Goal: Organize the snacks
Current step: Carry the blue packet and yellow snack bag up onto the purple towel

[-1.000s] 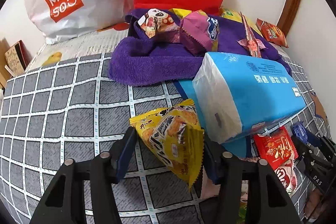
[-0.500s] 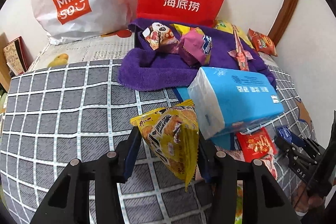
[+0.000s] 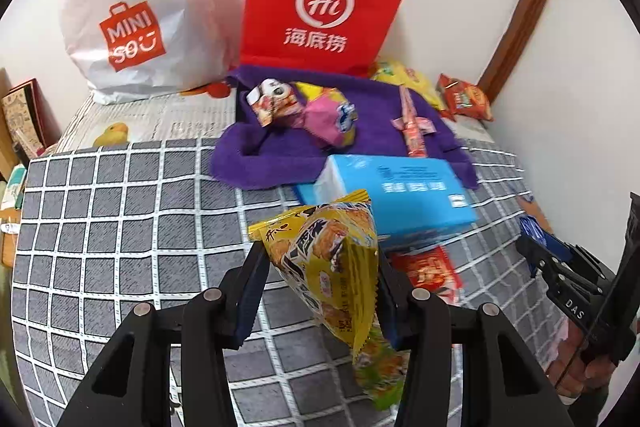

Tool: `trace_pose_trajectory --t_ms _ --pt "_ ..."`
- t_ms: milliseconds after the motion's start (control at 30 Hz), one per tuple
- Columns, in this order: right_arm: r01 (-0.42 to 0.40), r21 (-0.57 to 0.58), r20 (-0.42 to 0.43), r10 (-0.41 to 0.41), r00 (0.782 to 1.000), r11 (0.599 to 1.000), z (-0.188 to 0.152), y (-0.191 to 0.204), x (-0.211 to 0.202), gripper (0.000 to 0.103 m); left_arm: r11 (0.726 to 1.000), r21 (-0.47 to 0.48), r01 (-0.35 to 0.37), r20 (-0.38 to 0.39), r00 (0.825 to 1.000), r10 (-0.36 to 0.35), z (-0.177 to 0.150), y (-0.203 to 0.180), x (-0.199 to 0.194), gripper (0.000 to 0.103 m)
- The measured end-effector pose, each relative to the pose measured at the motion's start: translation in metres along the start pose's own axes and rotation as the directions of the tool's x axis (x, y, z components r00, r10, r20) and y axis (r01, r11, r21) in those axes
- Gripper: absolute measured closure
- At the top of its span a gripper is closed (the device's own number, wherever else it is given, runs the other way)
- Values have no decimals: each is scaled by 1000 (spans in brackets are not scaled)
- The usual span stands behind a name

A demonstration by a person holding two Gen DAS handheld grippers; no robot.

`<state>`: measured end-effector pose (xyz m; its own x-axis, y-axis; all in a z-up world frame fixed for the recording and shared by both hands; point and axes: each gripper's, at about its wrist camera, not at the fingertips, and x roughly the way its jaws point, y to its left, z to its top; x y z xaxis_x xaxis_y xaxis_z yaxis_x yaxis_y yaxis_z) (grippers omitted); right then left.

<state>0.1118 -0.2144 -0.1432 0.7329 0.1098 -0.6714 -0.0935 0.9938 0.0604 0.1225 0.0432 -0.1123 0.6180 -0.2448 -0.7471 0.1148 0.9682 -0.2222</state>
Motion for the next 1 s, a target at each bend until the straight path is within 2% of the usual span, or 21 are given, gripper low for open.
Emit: trace_pose_trajectory --t_ms 167,500,1000 --pt "-5 10 20 5 1000 1000 14 3 -16 61 999 -6 46 5 999 -46 9 -11 -11 57" --pt "-6 21 51 5 999 1000 50 10 -31 61 998 15 65 25 998 -66 39 -29 -22 57" --pt "-50 37 52 48 998 998 102 11 -4 61 999 32 34 41 999 -35 91 -31 -9 57"
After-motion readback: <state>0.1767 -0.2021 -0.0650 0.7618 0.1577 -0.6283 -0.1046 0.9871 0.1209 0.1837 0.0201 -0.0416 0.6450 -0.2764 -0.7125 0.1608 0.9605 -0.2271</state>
